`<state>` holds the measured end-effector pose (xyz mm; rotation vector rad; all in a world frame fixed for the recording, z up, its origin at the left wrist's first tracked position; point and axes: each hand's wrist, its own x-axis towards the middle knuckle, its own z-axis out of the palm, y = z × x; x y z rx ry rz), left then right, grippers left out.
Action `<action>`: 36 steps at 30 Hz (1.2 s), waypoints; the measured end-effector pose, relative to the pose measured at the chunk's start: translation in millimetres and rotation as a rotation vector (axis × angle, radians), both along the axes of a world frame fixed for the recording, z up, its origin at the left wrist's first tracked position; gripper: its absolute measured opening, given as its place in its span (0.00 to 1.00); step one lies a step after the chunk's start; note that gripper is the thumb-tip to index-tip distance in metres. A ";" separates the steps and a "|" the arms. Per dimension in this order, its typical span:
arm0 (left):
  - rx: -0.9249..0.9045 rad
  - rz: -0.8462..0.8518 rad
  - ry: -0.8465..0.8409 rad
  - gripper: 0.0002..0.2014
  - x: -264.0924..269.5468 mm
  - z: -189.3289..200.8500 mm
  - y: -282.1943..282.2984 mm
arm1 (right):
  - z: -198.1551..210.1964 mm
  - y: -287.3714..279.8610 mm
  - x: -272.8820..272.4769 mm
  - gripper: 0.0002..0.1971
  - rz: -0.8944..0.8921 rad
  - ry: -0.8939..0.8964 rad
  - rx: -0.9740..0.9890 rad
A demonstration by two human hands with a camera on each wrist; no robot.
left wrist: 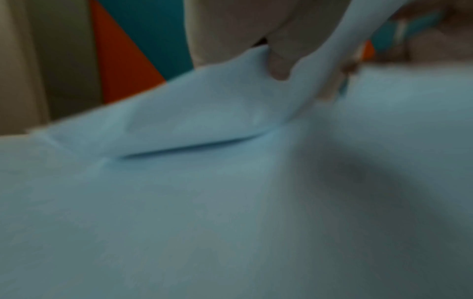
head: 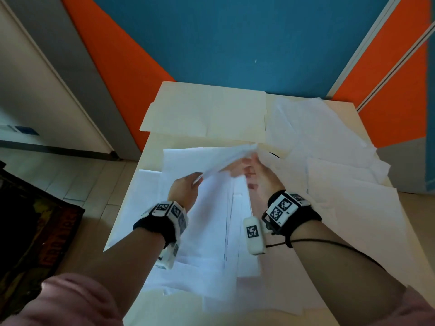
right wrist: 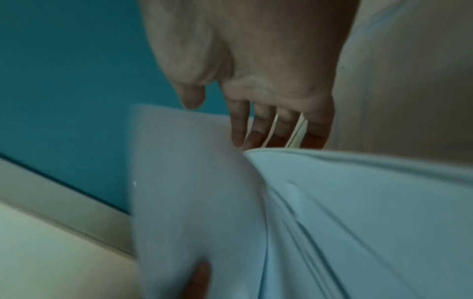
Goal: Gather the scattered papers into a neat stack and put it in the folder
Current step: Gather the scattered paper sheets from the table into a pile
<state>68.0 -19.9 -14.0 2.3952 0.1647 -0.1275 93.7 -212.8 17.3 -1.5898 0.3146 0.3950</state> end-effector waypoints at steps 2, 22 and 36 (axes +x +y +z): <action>-0.178 -0.028 0.078 0.16 5.0 15.4 0.4 | -2.5 -8.1 4.7 0.22 -0.053 -0.052 -0.008; -0.618 -0.112 0.273 0.38 -8.6 40.2 22.1 | 30.4 -39.7 0.3 0.23 -0.009 -0.036 -0.051; 0.788 -0.806 0.256 0.52 -108.6 -35.8 39.4 | -16.1 -91.6 -16.1 0.26 -0.209 0.107 -0.692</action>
